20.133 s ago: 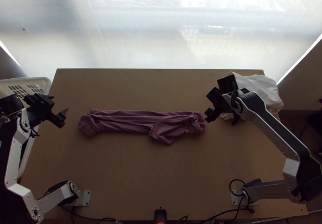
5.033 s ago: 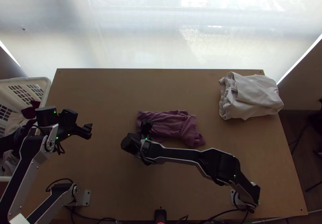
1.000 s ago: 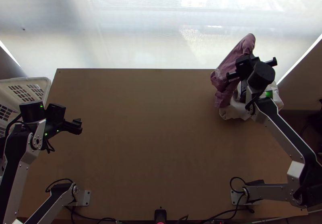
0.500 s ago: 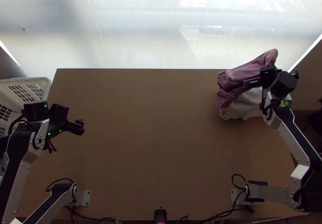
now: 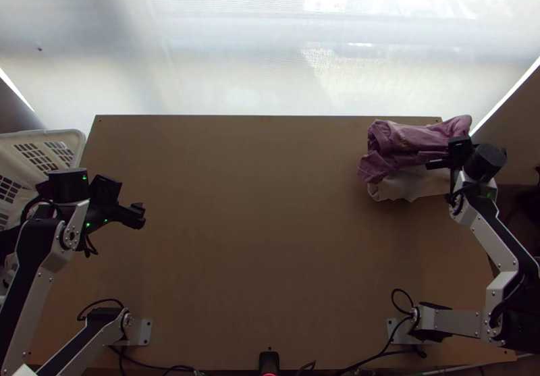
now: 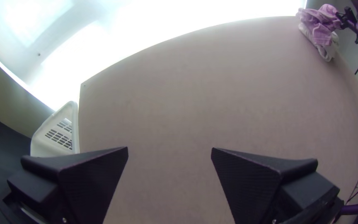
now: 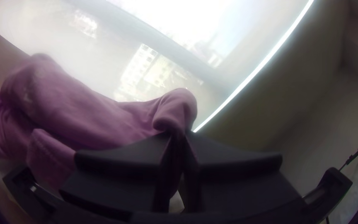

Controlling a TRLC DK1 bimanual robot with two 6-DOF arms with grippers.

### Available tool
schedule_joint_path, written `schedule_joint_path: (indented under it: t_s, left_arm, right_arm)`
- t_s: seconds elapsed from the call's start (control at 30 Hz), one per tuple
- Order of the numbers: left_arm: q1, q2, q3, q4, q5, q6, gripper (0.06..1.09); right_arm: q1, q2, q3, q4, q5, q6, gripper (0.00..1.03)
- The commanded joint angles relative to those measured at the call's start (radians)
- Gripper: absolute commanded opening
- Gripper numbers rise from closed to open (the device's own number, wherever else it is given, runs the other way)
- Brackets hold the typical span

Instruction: Fold the t-shirt

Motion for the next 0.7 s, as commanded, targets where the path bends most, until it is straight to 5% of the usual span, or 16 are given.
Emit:
schedule_joint_path:
  t_s: [0.0,0.4,0.57,0.67]
  left_arm:
    - [-0.016,0.002,-0.005,-0.007,-0.007,0.0,1.03]
    - [-0.075,0.014,-0.007,0.003,-0.052,-0.01,1.03]
    - [-0.075,-0.002,-0.011,-0.004,-0.055,-0.01,1.03]
    - [-0.075,-0.013,-0.021,-0.006,-0.056,-0.009,1.03]
  right_arm:
    - [-0.086,0.046,-0.052,0.047,-0.054,0.0,0.03]
    - [-0.154,0.138,-0.055,0.06,-0.095,-0.031,0.04]
    - [-0.135,0.161,-0.067,0.054,-0.095,-0.066,0.2]
    - [-0.118,0.181,-0.074,0.049,-0.095,-0.096,0.42]
